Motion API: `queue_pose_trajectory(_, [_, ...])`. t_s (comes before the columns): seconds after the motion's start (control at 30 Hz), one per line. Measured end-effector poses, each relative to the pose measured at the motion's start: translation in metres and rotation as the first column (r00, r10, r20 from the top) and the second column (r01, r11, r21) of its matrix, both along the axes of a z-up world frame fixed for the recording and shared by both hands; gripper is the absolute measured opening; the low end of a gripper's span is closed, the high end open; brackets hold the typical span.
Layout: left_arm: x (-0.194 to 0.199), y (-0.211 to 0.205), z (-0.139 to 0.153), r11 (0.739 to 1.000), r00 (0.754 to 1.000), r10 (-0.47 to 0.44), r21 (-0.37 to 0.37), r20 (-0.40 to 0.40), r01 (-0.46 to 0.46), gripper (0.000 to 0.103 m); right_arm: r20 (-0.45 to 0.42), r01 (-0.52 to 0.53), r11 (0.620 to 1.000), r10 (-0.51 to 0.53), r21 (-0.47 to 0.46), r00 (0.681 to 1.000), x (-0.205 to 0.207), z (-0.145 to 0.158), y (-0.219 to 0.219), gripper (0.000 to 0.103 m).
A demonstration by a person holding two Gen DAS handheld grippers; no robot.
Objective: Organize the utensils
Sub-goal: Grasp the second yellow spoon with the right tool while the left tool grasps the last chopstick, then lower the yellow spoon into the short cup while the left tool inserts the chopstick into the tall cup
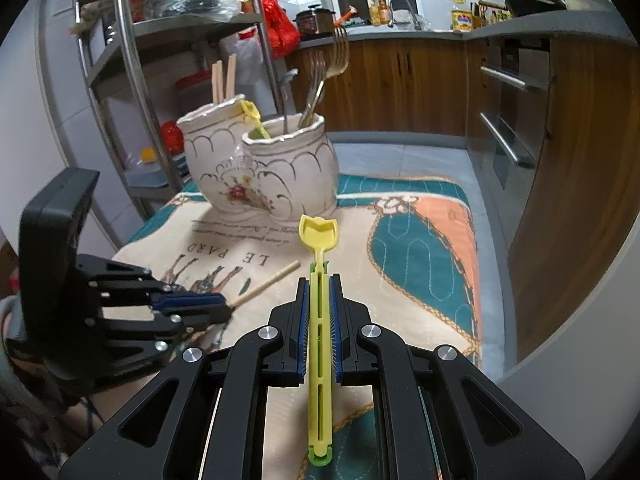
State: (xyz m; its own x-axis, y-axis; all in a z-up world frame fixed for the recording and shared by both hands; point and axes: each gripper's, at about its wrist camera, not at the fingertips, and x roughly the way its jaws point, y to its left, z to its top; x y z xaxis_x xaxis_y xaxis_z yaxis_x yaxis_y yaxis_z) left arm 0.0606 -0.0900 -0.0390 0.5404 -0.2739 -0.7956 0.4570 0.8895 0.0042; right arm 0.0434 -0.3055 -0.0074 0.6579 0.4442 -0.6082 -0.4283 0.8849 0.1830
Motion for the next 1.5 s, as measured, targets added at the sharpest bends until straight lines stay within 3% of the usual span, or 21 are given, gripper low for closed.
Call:
queue_pose_trajectory(0.13, [-0.002,0.005,0.005,0.999,0.999,-0.025,-0.034,0.027,0.026,0.005,0.033,0.005,1.0,-0.006,0.024,0.999,-0.001,0.011,0.001,0.011])
queue_pose_trajectory(0.33, [-0.015,0.034,0.047,0.991,0.983,-0.051,-0.112,0.174,0.071,0.005,0.109,0.02,0.998,-0.027,0.065,0.994,0.009,0.037,0.003,0.011])
queue_pose_trajectory(0.47, [-0.011,0.066,0.085,0.98,0.96,0.019,-0.198,0.28,0.038,0.005,0.176,0.012,0.995,-0.028,0.095,0.984,0.022,0.06,0.011,0.011])
queue_pose_trajectory(0.6, [0.005,0.089,0.119,0.96,0.92,0.092,-0.279,0.381,0.02,0.005,0.233,-0.024,0.99,-0.009,0.138,0.973,0.044,0.078,0.028,0.011])
queue_pose_trajectory(0.83, [0.062,0.118,0.157,0.885,0.875,0.197,-0.464,0.442,0.035,0.005,0.257,-0.049,0.955,-0.03,0.293,0.966,0.091,0.092,0.039,0.011])
queue_pose_trajectory(0.93, [0.081,0.12,0.162,0.869,0.844,0.258,-0.495,0.47,0.011,0.005,0.272,-0.058,0.929,-0.048,0.367,0.961,0.112,0.09,0.04,0.011])
queue_pose_trajectory(1.0, [0.097,0.121,0.162,0.836,0.835,0.29,-0.549,0.468,0.018,0.005,0.251,-0.058,0.915,-0.048,0.399,0.967,0.125,0.084,0.043,0.011])
queue_pose_trajectory(1.07, [0.107,0.12,0.16,0.82,0.823,0.315,-0.572,0.473,0.015,0.005,0.232,-0.061,0.904,-0.044,0.424,0.972,0.135,0.079,0.047,0.011])
queue_pose_trajectory(1.27, [0.116,0.106,0.146,0.844,0.771,0.352,-0.537,0.53,-0.016,0.005,0.238,-0.065,0.9,-0.044,0.432,0.97,0.148,0.065,0.061,0.011])
queue_pose_trajectory(1.37, [0.113,0.104,0.137,0.853,0.756,0.354,-0.522,0.55,-0.02,0.005,0.272,-0.067,0.917,-0.047,0.394,0.961,0.144,0.06,0.067,0.011])
queue_pose_trajectory(1.5, [0.109,0.108,0.128,0.859,0.756,0.348,-0.512,0.555,-0.019,0.005,0.306,-0.054,0.939,-0.056,0.341,0.951,0.14,0.051,0.074,0.011])
